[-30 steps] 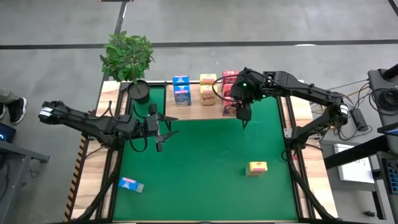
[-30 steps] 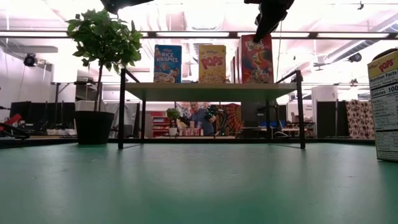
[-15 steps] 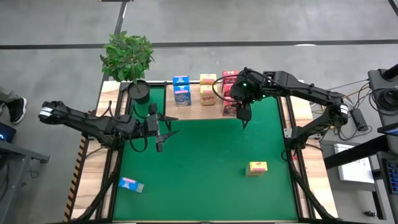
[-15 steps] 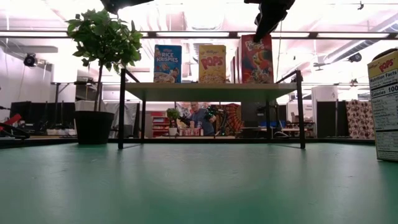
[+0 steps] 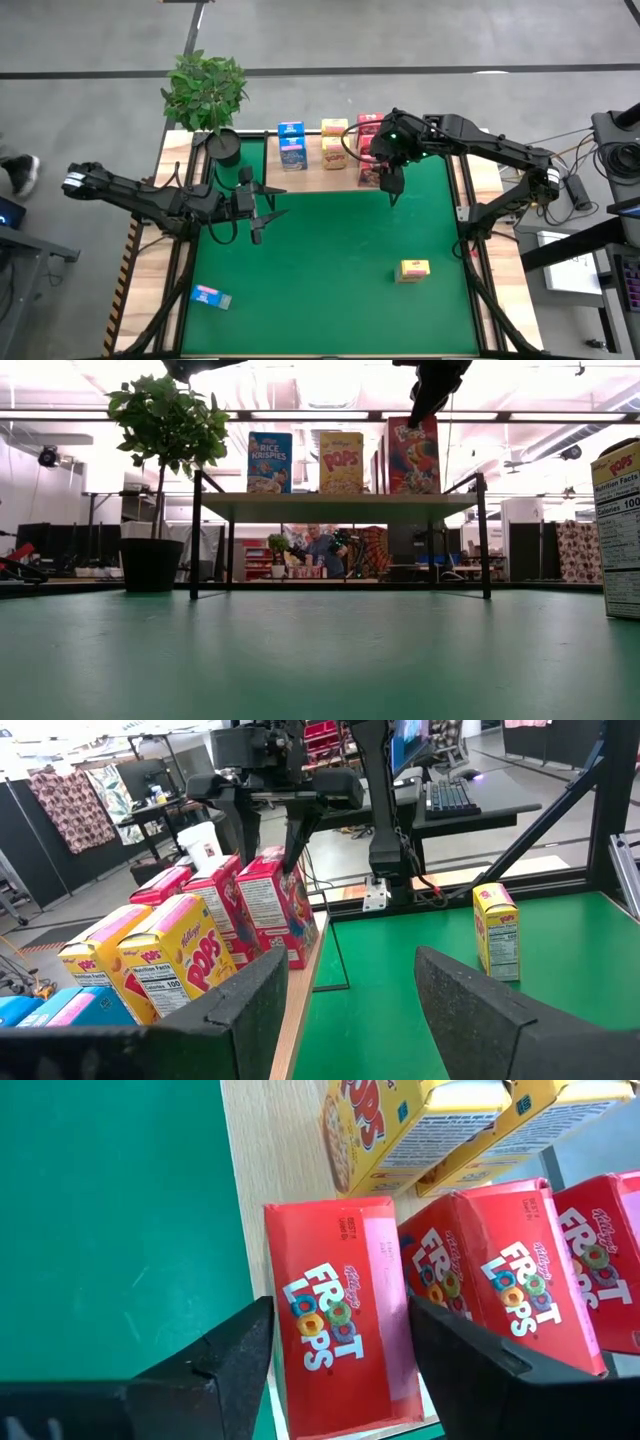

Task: Stack cereal on shelf
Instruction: Put the red cereal box on the shelf aligned with the other red cereal boxes, then put the yellow cereal box on the shelf aligned with the other yellow cereal boxes

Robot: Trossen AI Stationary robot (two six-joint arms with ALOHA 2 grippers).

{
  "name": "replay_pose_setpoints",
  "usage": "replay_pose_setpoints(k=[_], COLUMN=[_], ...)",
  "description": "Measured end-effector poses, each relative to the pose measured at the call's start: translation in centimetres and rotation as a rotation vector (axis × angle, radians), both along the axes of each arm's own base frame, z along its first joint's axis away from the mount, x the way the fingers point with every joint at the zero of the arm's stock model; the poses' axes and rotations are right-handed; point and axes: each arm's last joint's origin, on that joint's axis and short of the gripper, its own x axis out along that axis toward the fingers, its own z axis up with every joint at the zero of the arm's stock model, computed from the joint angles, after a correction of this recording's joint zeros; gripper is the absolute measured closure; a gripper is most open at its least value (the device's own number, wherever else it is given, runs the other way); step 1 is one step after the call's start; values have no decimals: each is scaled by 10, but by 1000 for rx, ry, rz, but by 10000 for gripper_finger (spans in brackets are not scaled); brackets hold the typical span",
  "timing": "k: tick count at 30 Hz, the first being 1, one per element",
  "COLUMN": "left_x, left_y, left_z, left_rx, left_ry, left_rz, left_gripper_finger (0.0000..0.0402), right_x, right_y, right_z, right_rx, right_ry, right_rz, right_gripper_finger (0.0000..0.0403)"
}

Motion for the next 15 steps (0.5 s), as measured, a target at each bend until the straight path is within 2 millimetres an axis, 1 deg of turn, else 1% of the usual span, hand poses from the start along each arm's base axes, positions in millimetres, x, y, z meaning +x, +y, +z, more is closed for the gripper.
replay_pose_setpoints(k=[7,15], left_x=[0,0], left_y=[0,0], left_z=[0,0], left_rx=[0,0], left_ry=[0,1], left_rz=[-1,0], left_gripper_finger=[200,200], right_x=[0,-4], right_y=[0,1], right_z=[2,23], right_rx=[-5,-9], right_ry=[-5,-71], right_rz=[5,-17], right_gripper_finger=[175,174])
